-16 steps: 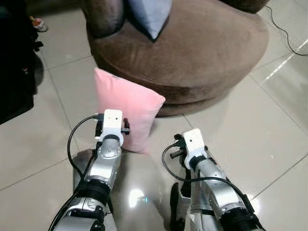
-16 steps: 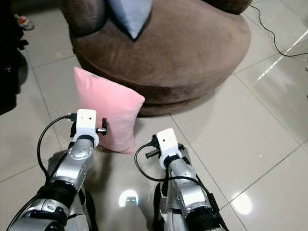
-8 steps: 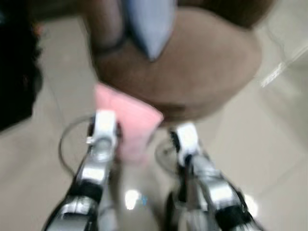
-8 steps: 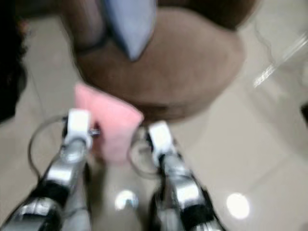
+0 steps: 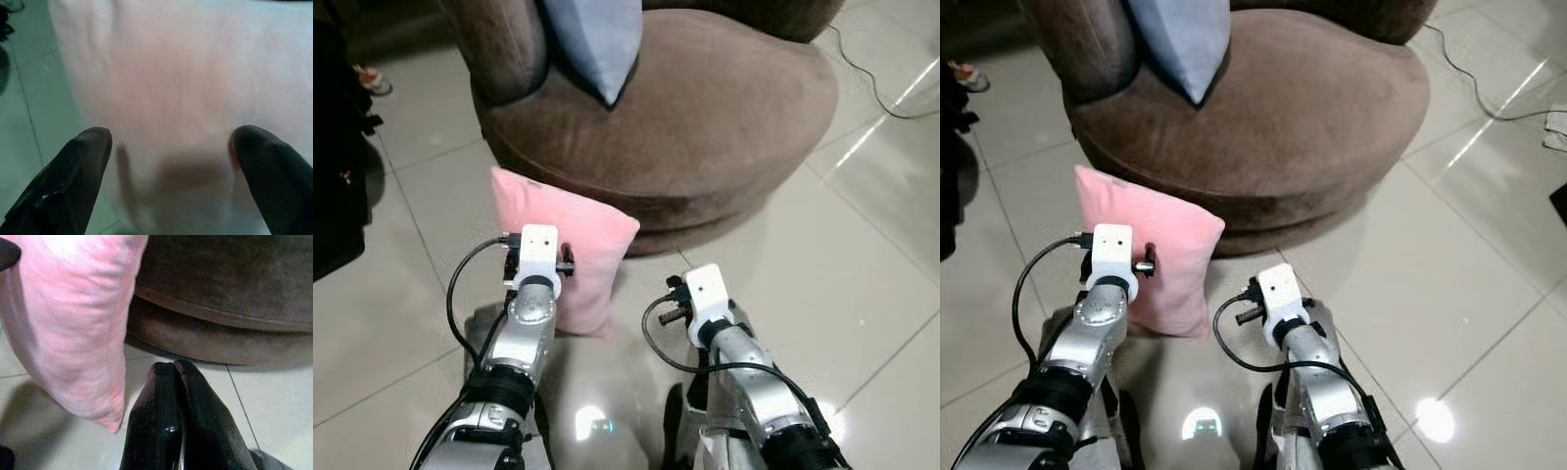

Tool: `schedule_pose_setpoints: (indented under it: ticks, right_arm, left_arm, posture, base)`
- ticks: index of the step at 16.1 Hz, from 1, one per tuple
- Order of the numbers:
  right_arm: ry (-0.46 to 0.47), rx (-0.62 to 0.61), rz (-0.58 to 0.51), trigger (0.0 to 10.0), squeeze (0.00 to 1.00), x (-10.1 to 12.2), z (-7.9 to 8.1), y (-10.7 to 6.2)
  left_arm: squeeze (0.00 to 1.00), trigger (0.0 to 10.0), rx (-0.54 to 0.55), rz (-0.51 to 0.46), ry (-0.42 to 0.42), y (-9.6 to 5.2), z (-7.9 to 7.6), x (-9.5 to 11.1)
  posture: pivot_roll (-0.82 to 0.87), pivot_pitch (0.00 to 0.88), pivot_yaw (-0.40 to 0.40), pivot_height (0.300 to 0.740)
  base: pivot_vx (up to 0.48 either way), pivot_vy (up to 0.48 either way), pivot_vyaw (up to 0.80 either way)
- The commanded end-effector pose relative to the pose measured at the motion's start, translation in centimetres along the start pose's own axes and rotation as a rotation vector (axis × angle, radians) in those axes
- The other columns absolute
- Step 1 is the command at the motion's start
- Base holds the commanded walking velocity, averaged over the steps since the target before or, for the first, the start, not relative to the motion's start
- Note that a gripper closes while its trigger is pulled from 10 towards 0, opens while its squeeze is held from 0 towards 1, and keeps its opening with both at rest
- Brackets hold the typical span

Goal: Move the pillow to the sofa from floor

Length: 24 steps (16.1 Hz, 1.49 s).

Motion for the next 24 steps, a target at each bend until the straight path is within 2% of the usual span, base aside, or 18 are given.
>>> schedule_pose_setpoints:
  ticks: [1,7,11,13,15,17,18,20,22,24]
  right_arm:
    - [0.010,-0.001,0.030,10.0,0.00,-0.7,-0.1,-0.3]
    - [0.005,0.001,0.037,10.0,0.00,-0.9,-0.3,-0.4]
    - [0.006,0.002,0.038,10.0,0.00,-0.9,-0.3,-0.4]
    - [0.007,0.003,0.037,10.0,0.00,-0.9,-0.2,-0.4]
    - [0.011,0.001,0.034,10.0,0.00,-0.8,-0.2,-0.5]
    - [0.013,-0.001,0.039,10.0,0.00,-1.2,-0.2,-0.8]
    - [0.015,-0.006,0.043,10.0,0.00,-1.3,-0.3,-1.0]
    - [0.022,-0.016,0.050,10.0,0.00,-1.6,-0.3,-1.4]
    - [0.028,-0.019,0.054,10.0,0.00,-1.9,-0.1,-1.7]
    - [0.039,-0.027,0.069,10.0,0.00,-2.4,0.2,-2.5]
  left_arm:
    - [0.00,10.0,-0.007,0.026,-0.010,-0.1,-0.3,-0.5]
    - [0.00,10.0,-0.016,0.022,-0.009,-0.2,-0.5,-0.5]
    - [0.00,10.0,-0.025,0.033,0.037,-0.1,-0.6,-0.7]
    - [0.00,10.0,-0.086,0.039,0.106,0.1,-0.7,-0.4]
    - [0.00,10.0,-0.082,0.058,0.117,1.1,1.5,0.7]
    - [0.00,10.0,-0.015,0.054,0.173,2.3,5.6,2.5]
    - [0.00,10.0,0.006,0.043,0.198,2.6,7.0,3.5]
    - [0.00,10.0,0.048,0.037,0.214,2.9,8.9,4.6]
    - [0.00,10.0,0.060,0.035,0.241,3.1,10.0,5.4]
    - [0.00,10.0,0.099,0.013,0.244,3.4,12.1,7.5]
  posture:
    - [-0.02,0.283,-0.086,0.443]
    - [-0.02,0.273,-0.089,0.443]
    - [-0.02,0.273,-0.089,0.443]
    - [-0.02,0.275,-0.089,0.443]
    - [-0.02,0.279,-0.085,0.443]
    - [-0.02,0.274,-0.084,0.443]
    - [-0.03,0.274,-0.080,0.443]
    - [-0.04,0.274,-0.075,0.443]
    - [-0.05,0.279,-0.071,0.443]
    - [-0.07,0.289,-0.068,0.443]
  base:
    - [0.270,0.398,0.00]
    - [0.131,0.431,0.00]
    - [0.000,0.000,0.00]
    - [0.000,0.000,0.00]
    - [0.000,0.000,0.00]
    - [0.000,0.000,0.00]
    - [0.000,0.000,0.00]
    - [0.000,0.000,0.00]
    - [0.000,0.000,0.00]
    - [0.000,0.000,0.00]
Point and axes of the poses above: a point about 5 cm out from each wrist's last joint towards the gripper, its own y axis pointing out of the wrist towards the gripper, its own x axis along the axis of the wrist's last joint, z = x × y, the point moved 1 cm from there along y, pointing out of the wrist towards the gripper, and after that the axes turned 10 degrees about -y, right-handed, at the moved point
